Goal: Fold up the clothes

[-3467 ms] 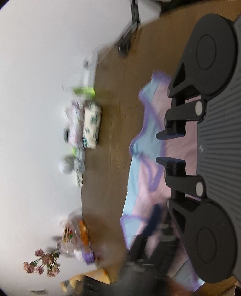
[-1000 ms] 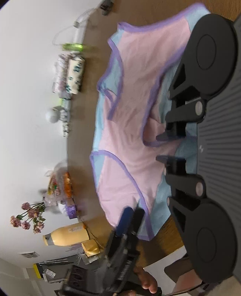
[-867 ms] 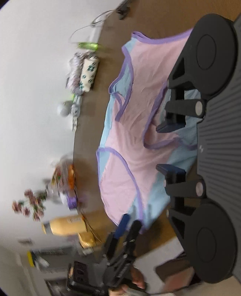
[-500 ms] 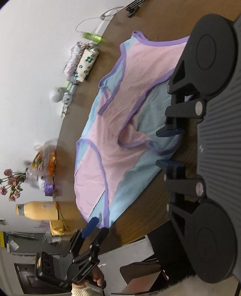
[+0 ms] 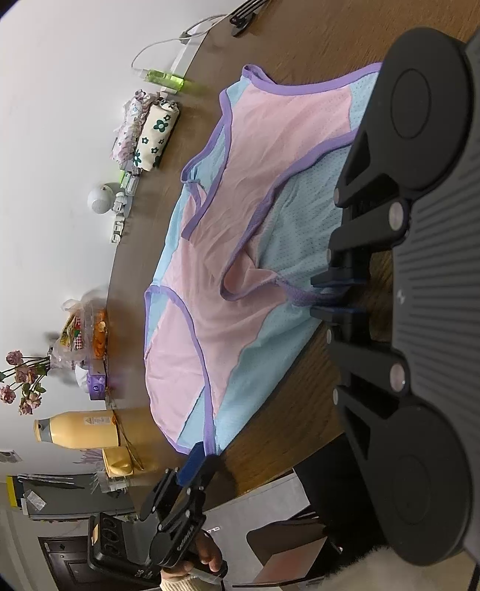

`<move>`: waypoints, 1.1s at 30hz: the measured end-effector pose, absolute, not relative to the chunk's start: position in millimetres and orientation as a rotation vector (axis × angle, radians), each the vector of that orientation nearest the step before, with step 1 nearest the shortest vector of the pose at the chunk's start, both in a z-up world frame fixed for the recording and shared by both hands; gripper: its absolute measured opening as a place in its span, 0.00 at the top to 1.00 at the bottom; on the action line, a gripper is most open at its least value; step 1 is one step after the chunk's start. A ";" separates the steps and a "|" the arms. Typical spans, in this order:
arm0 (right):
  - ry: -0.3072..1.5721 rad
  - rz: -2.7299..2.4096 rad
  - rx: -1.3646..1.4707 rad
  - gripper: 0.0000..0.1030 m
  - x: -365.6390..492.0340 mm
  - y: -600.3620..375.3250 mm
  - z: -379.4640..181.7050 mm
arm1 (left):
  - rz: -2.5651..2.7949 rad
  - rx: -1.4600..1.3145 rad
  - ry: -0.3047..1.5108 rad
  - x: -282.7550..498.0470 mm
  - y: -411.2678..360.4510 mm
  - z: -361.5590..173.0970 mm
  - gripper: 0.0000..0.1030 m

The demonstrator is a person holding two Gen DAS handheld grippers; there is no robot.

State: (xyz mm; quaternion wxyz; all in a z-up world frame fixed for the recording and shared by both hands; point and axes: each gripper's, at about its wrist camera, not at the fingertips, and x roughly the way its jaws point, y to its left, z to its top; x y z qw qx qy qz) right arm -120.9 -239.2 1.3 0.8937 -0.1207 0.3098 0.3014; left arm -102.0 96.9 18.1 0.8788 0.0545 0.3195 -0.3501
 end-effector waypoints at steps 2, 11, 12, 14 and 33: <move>0.643 0.621 -0.253 0.90 -120.4 -238.7 0.4 | -0.715 0.123 0.652 -100.9 94.4 16.4 0.65; 0.671 0.637 -0.252 0.97 -121.1 -235.6 1.7 | -0.720 0.111 0.675 -97.0 99.3 15.3 0.96; 0.675 0.639 -0.253 0.97 -121.7 -235.5 2.0 | -0.723 0.117 0.672 -97.6 99.9 15.4 0.96; 0.677 0.641 -0.258 0.98 -122.3 -235.1 2.6 | -0.722 0.122 0.661 -96.0 101.0 15.8 0.97; 0.582 0.567 -0.414 0.98 -13.9 -223.3 30.0 | -0.732 0.316 0.534 14.3 93.0 53.1 0.99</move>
